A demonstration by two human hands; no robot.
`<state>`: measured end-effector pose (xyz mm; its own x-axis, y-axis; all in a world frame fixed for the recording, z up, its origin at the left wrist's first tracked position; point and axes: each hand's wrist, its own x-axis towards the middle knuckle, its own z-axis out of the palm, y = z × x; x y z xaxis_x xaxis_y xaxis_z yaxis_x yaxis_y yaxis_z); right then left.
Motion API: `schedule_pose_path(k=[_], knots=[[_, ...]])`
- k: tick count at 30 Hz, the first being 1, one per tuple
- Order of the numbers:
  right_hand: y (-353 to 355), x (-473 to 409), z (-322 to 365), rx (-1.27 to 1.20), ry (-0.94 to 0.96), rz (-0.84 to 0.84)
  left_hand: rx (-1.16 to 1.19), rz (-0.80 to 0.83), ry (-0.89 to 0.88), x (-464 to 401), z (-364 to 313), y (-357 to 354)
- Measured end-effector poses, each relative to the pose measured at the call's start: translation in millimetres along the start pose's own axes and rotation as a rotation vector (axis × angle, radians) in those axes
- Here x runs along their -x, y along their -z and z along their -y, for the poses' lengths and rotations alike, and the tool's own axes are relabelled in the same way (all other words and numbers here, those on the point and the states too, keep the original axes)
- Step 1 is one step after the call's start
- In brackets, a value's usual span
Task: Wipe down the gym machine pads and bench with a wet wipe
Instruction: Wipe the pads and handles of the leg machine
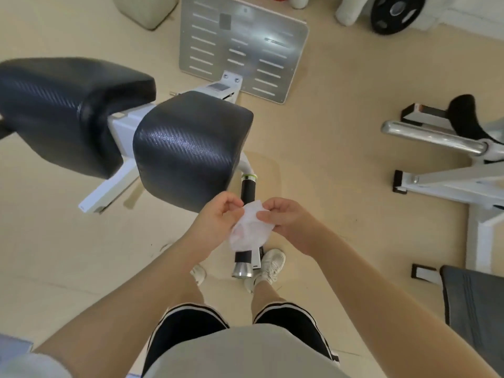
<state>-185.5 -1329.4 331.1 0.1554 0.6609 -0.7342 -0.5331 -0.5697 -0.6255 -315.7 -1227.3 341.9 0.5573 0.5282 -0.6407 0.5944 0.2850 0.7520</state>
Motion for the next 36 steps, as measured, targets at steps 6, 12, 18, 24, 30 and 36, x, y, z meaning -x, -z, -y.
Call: schedule_pose_path(k=[6,12,18,24,30,36], knots=[[3.1,-24.5,-18.8,-0.095,-0.043,-0.164,-0.079,-0.160,-0.006,-0.2,26.6,-7.4],[4.6,-46.4,-19.5,0.095,0.132,-0.356,-0.285,-0.320,0.015,-11.4,49.5,-7.6],[7.4,-80.2,-28.7,0.381,0.130,-0.667,-0.216,-0.455,0.104,-34.6,58.0,-28.5],[-30.8,-55.5,-47.7,0.627,0.258,-0.534,-0.166,-0.357,0.263,-36.7,63.2,-34.9],[-48.9,-56.8,-59.6,0.836,0.365,-0.569,-0.649,-0.178,-0.023,-30.4,53.4,5.5],[-41.3,-63.8,-53.8,1.019,0.387,-0.370,-0.854,0.078,-0.415,-26.6,41.8,41.0]])
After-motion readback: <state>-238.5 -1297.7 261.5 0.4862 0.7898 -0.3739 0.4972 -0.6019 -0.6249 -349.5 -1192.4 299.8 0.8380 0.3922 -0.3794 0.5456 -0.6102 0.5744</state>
